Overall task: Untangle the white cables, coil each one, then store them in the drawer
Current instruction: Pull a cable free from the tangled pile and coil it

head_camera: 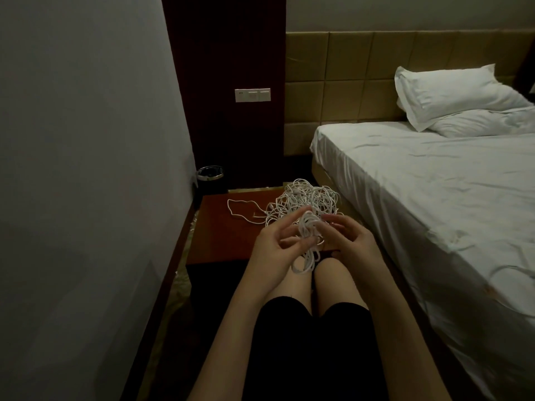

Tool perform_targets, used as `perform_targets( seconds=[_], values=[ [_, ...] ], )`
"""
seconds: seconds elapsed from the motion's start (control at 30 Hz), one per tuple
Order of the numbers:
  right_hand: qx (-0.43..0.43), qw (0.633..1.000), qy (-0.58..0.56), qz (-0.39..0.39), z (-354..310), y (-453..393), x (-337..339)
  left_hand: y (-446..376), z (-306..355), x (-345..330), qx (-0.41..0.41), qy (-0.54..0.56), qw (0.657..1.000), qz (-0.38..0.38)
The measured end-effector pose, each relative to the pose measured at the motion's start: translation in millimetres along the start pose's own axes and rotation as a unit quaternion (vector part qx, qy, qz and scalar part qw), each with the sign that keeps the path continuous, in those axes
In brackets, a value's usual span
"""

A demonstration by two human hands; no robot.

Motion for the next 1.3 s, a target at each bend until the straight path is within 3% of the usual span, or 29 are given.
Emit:
perform_targets(
  seconds=[0.1,0.33,0.7,0.8,1.0,1.2,1.3],
  values=[
    [-0.065,0.996,-0.050,-0.043,7,0,-2,0,0,-1,0.000,-0.008,1.000,-0.008],
    [-0.102,0.974,-0.199,-0.044,9,-1,-5,1,0,-7,0.002,0.021,0.999,-0.027],
    [-0.049,0.966,-0.251,0.022,9,0,-4,7,-5,-15,0.051,0.092,0.989,-0.101],
    [0.000,0.982,-0.187,0.034,9,-1,0,7,-9,-12,0.050,0.089,0.992,-0.072],
    [-0.001,0.997,-0.075,-0.025,14,-7,-4,-6,-17,12,0.060,0.094,0.993,0.048],
    [0.124,0.991,0.003,-0.057,17,-3,-17,-12,-22,23,0.059,0.062,0.993,0.086],
    [0.134,0.990,-0.006,-0.045,24,-2,-25,-10,-23,25,0.048,0.051,0.992,0.102]
  ],
)
Point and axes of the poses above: each hand's wrist, its own y-axis away from the middle knuckle, its own x-axis out of the back of the hand, z = x × y, the point moved 3 cm from there along -y, towards the middle knuckle, and after that the axes turned 9 degrees about -y, right-handed, at the moved point
